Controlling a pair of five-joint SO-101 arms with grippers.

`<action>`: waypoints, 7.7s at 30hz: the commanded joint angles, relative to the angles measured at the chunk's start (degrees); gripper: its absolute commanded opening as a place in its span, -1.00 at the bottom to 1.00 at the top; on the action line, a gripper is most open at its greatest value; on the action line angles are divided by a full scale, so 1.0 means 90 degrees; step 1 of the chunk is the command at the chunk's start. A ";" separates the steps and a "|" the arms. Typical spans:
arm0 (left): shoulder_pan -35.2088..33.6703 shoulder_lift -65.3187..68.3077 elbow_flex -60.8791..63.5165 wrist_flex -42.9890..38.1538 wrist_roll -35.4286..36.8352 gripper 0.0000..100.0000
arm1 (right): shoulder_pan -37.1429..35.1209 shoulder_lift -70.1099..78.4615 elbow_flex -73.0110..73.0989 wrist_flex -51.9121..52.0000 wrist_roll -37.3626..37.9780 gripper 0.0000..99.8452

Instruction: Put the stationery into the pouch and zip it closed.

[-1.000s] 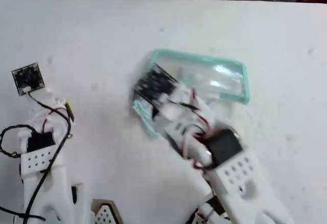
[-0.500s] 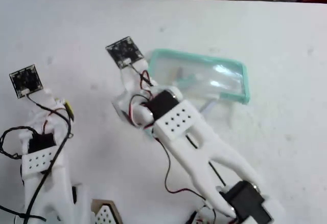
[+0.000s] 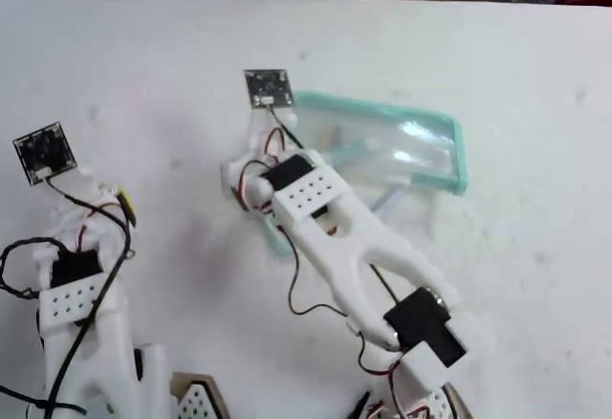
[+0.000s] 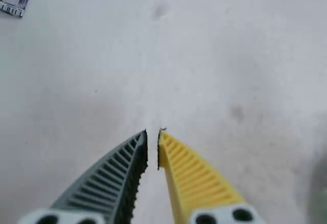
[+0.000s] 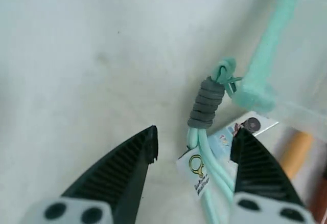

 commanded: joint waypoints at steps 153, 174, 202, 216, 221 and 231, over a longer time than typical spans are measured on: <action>0.5328 -0.0249 -0.4083 0.3126 -0.0596 -0.95 | 0.1441 -0.3560 -0.5617 0.5387 0.4454 -0.97; 0.5739 -0.5211 0.0078 0.2100 -0.1045 -0.95 | 0.0083 -0.3189 -0.4855 0.5915 0.4405 -0.97; 0.5905 -0.6286 0.0078 0.3731 -0.1055 -0.55 | -0.0347 -0.5348 -0.0938 0.4547 0.4952 -0.97; 0.5905 -0.6286 -0.0215 0.2706 -0.1045 -0.71 | -0.0347 -0.5387 -0.0938 0.4811 0.4943 -0.97; 0.5924 -0.6295 -0.0225 0.2706 -0.1045 -0.82 | -0.0347 -0.5387 -0.0938 0.4811 0.4943 -0.97; 0.5963 -0.6295 -0.0186 0.3184 -0.1055 -0.96 | -0.0220 -0.5328 -0.1719 0.4469 0.5011 -0.97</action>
